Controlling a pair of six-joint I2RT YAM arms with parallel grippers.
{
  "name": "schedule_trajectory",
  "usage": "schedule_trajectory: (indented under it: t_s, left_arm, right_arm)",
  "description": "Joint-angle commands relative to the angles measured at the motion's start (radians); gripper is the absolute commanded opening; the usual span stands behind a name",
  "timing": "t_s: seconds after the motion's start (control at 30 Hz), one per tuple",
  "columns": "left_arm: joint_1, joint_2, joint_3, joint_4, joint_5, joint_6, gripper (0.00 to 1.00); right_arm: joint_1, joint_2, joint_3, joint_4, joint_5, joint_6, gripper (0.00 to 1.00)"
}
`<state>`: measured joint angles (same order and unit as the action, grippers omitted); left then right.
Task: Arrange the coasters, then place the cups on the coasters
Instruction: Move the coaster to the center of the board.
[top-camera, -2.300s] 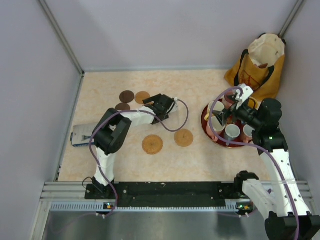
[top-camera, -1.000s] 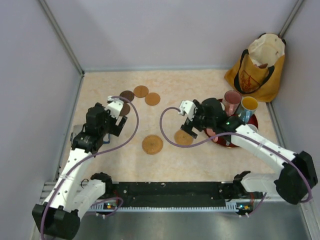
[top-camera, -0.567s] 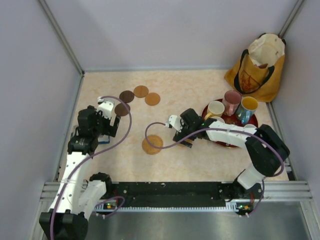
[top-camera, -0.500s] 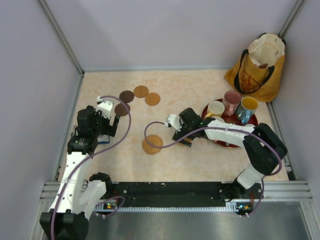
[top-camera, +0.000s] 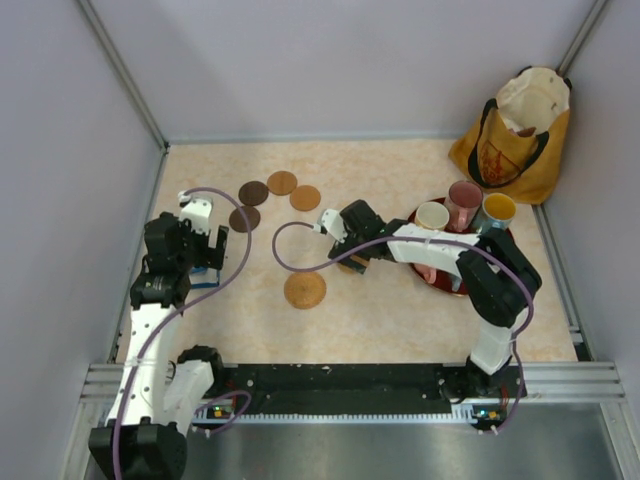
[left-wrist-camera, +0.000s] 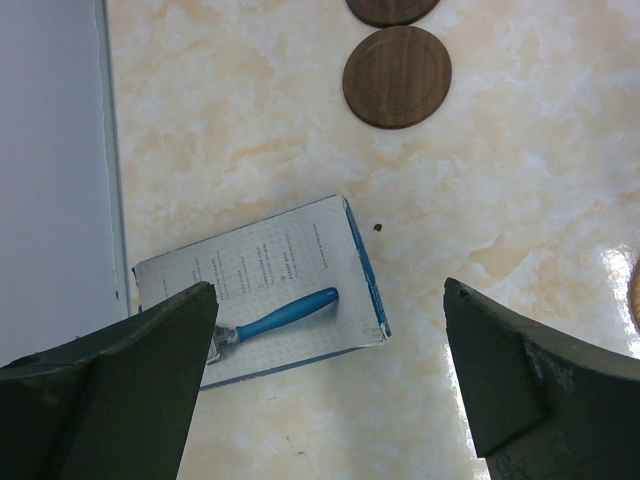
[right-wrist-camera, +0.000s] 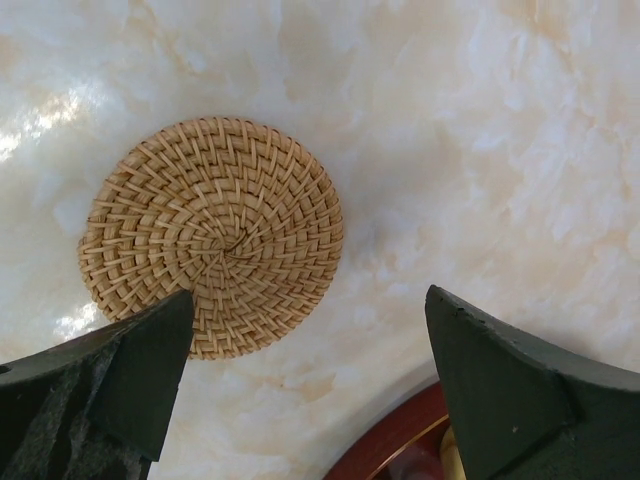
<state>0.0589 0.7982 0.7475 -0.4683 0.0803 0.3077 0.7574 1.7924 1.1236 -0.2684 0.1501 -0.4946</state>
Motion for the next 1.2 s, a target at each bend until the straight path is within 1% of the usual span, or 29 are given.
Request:
schedule_trajectory:
  t_s: [0.0, 0.2, 0.43, 0.53, 0.73, 1.03, 1.17]
  left_arm:
    - [0.033, -0.011, -0.002, 0.051, 0.007, -0.038, 0.99]
    - [0.041, -0.027, -0.008, 0.048, 0.015, -0.039, 0.98]
    - [0.042, -0.017, -0.010, 0.043, 0.024, -0.036, 0.97]
    - [0.042, -0.016, -0.010, 0.042, 0.024, -0.036, 0.97]
    - [0.045, -0.008, -0.007, 0.036, 0.039, -0.036, 0.97]
    - [0.053, -0.005, -0.010, 0.033, 0.056, -0.036, 0.96]
    - [0.055, 0.001, -0.013, 0.036, 0.058, -0.035, 0.96]
  right_arm:
    - [0.007, 0.044, 0.053, 0.023, 0.012, 0.027, 0.97]
    - [0.000, 0.071, 0.077, 0.044, 0.065, 0.045, 0.98]
    - [-0.009, 0.097, 0.137, 0.046, -0.012, 0.070, 0.98]
    - [-0.007, 0.098, 0.169, 0.047, 0.054, 0.091, 0.98]
    - [-0.015, 0.127, 0.205, 0.047, 0.091, 0.122, 0.98]
    - [-0.021, 0.111, 0.174, 0.057, 0.069, 0.116, 0.98]
    - [-0.023, 0.148, 0.177, 0.069, 0.072, 0.136, 0.98]
